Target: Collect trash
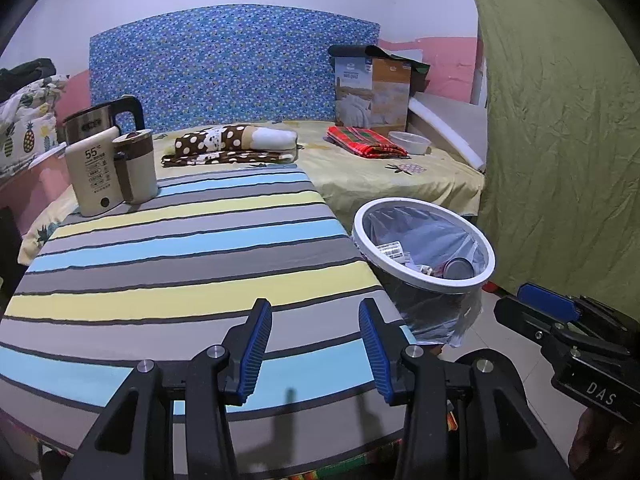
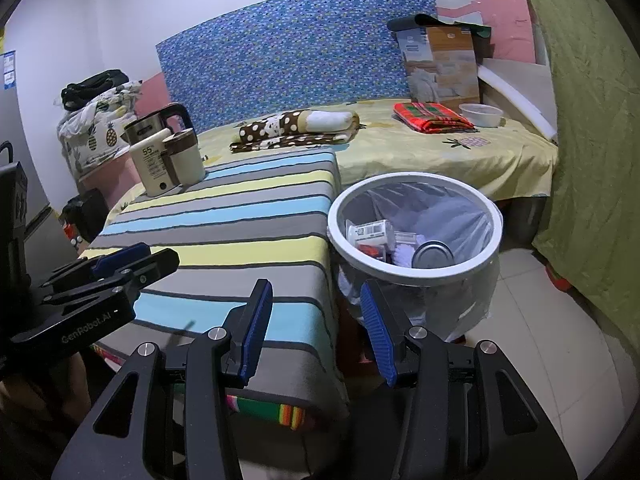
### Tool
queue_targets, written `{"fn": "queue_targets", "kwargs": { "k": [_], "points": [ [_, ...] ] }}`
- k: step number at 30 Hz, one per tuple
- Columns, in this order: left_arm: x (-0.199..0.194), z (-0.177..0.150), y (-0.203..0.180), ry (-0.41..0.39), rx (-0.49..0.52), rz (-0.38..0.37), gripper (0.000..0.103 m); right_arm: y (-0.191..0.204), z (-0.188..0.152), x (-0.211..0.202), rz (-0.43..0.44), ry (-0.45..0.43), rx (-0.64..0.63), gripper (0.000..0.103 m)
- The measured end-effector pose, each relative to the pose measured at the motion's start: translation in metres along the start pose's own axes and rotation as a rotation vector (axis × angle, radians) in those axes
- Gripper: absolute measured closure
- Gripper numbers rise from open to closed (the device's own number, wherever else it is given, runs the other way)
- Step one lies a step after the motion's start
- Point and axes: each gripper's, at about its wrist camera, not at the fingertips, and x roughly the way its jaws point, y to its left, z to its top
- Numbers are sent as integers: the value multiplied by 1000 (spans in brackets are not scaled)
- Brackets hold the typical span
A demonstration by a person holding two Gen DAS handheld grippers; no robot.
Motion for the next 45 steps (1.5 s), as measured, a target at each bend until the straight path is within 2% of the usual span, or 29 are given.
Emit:
{"fn": "queue_targets", "kwargs": {
  "k": [45],
  "points": [
    [0, -3, 1, 10, -8, 3, 58, 1, -2, -1, -14, 4, 3, 55]
  ]
}}
